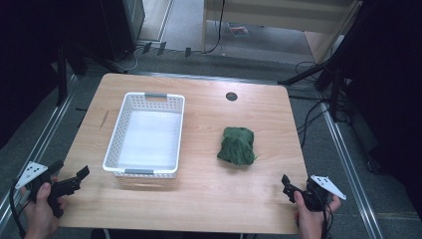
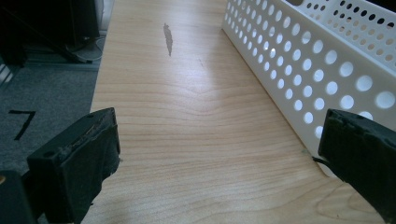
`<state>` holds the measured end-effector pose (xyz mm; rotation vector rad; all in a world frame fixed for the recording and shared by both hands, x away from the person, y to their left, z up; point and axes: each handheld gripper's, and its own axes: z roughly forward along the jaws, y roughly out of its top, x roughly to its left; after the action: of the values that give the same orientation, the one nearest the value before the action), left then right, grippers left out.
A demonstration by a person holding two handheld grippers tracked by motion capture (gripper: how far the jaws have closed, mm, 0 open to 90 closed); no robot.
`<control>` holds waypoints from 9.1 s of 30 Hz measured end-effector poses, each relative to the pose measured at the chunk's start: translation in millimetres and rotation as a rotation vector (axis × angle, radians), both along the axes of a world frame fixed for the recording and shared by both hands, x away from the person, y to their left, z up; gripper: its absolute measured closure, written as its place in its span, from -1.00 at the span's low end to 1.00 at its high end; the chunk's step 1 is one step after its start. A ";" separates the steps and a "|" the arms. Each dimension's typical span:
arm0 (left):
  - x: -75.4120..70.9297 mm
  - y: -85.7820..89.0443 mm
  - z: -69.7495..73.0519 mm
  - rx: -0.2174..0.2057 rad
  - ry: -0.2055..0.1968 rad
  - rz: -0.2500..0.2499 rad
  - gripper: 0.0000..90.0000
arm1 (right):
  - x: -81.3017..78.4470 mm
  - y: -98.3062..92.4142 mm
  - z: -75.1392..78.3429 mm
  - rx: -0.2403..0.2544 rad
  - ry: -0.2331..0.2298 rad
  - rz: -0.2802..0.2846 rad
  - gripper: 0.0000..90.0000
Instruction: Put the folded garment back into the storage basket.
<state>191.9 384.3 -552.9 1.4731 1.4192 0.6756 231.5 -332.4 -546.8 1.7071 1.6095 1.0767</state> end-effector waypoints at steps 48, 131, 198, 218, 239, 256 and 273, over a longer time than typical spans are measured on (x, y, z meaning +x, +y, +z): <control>2.4 1.0 -0.2 -0.009 0.023 -0.014 -1.00 | 40.0 97.8 70.7 0.053 0.108 0.135 -1.00; 3.9 -0.3 -0.3 -0.004 0.030 -0.011 -1.00 | 142.7 190.5 21.2 -0.083 0.405 0.010 -0.68; 4.4 -2.6 -0.1 0.011 0.030 -0.024 -1.00 | 136.7 297.6 119.4 0.012 0.233 0.194 -0.52; 4.5 -2.5 -0.1 0.011 0.031 -0.024 -1.00 | 138.7 336.3 132.2 0.003 0.217 0.252 -0.53; 4.7 -2.6 -0.1 0.012 0.033 -0.026 -1.00 | 137.5 380.6 130.7 0.017 0.220 0.307 -0.54; 4.9 -2.7 -0.1 0.013 0.033 -0.029 -1.00 | 135.0 411.4 122.5 0.015 0.233 0.352 -0.54; 4.9 -3.4 0.0 0.021 0.033 -0.029 -1.00 | 132.6 450.8 88.3 0.003 0.303 0.387 -0.59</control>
<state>196.8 380.9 -552.9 1.5246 1.4169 0.6531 364.0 118.4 -458.5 1.6607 2.1982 1.0272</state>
